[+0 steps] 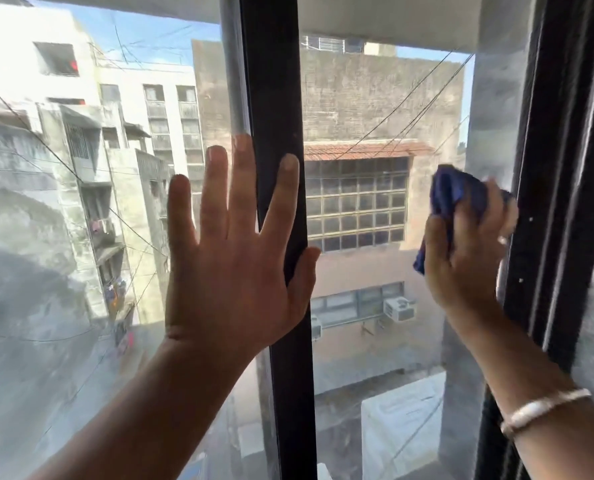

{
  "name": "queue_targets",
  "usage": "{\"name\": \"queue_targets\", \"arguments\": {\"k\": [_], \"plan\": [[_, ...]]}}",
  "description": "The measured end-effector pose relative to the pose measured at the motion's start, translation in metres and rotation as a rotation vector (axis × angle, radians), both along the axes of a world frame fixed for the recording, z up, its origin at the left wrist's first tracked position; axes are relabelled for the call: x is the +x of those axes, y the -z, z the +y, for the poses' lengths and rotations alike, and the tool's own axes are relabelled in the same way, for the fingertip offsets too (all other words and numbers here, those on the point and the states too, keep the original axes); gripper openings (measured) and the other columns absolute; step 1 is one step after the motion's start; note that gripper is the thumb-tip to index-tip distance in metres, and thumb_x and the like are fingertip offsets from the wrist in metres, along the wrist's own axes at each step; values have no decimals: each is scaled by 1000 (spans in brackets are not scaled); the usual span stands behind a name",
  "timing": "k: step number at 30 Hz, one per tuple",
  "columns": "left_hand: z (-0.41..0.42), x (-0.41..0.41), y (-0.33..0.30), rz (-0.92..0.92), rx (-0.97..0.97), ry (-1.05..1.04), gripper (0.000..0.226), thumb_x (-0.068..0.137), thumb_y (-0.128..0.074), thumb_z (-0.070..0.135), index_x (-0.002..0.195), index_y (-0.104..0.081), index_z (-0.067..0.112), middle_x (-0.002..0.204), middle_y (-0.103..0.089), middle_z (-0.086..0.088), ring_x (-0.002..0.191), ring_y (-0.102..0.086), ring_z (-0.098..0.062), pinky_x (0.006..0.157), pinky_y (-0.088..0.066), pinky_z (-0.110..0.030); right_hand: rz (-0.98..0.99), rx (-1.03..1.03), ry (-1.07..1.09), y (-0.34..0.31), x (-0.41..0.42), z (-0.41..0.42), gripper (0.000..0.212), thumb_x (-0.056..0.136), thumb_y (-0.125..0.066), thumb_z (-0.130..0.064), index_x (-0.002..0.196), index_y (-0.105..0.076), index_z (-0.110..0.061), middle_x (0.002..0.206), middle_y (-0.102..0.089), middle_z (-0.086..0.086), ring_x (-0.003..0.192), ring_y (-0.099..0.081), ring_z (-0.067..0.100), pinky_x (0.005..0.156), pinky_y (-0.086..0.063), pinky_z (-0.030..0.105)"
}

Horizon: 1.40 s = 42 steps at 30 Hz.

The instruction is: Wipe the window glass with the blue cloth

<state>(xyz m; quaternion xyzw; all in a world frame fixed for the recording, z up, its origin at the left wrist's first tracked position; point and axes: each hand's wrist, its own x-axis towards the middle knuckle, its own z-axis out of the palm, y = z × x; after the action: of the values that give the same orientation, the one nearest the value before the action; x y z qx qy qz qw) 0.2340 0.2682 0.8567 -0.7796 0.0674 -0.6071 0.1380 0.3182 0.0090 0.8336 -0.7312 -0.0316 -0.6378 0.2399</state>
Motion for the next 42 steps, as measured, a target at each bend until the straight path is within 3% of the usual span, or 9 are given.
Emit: {"name": "queue_targets", "arguments": {"k": [3,11,15,18,24,28,31,38,42], "plan": [[0,0,-1,-2,6,5,76,106,-22,58,166,-4,15,168,-11,-29,156,-14,-46,124,-8,-63,-62,148,27,-44,1,40,47,100,-41,-33,142,-53,-13,156,-32,26,141,-24,55,115,-28,56],[2,4,0,-39,9,32,72,106,-22,53,166,-7,15,168,-13,-29,156,-15,-46,124,-9,-62,-32,-532,-98,42,-20,37,39,105,-36,-44,141,-47,-32,156,-32,15,145,-17,51,118,-26,59],[0,2,-1,-23,3,37,73,107,-23,54,166,-5,16,168,-11,-29,156,-13,-46,124,-6,-63,17,-40,-23,17,1,-10,45,101,-44,-31,139,-52,-8,156,-28,29,143,-19,55,114,-27,62],[1,2,0,-20,-13,54,72,107,-21,54,166,-5,17,169,-9,-28,157,-12,-46,124,-3,-61,-6,241,13,22,-2,42,47,100,-43,-29,144,-49,-13,159,-25,25,145,-15,55,119,-22,60],[0,1,0,-12,-16,64,72,106,-19,55,166,-2,18,169,-8,-27,157,-10,-46,125,-4,-61,17,-568,-58,152,-23,69,44,104,-35,-45,146,-37,-34,160,-22,14,141,-22,55,113,-26,68],[-1,-1,1,-13,-19,75,73,106,-23,54,166,-3,17,169,-9,-29,157,-12,-47,124,-4,-61,148,-118,-34,159,-9,-11,55,103,-28,-45,145,-40,-12,158,-19,32,145,-10,57,116,-17,68],[-2,-2,0,-5,-25,79,73,106,-23,54,166,-3,17,168,-9,-29,156,-12,-47,124,-5,-62,173,265,-41,157,-9,24,56,99,-32,-36,148,-35,-9,160,-13,32,146,-4,58,119,-12,63],[0,-1,1,-10,-29,91,72,107,-21,54,166,-4,17,168,-10,-29,156,-13,-47,124,-6,-62,72,-453,-140,211,-31,74,43,105,-31,-43,147,-33,-32,168,-1,11,144,-13,54,114,-21,65],[-2,0,1,-13,-26,94,72,106,-22,54,166,-5,17,168,-10,-29,156,-13,-46,124,-7,-62,147,80,-104,168,-18,25,52,100,-35,-37,143,-37,-9,159,-13,33,144,-8,61,115,-16,70]]}}
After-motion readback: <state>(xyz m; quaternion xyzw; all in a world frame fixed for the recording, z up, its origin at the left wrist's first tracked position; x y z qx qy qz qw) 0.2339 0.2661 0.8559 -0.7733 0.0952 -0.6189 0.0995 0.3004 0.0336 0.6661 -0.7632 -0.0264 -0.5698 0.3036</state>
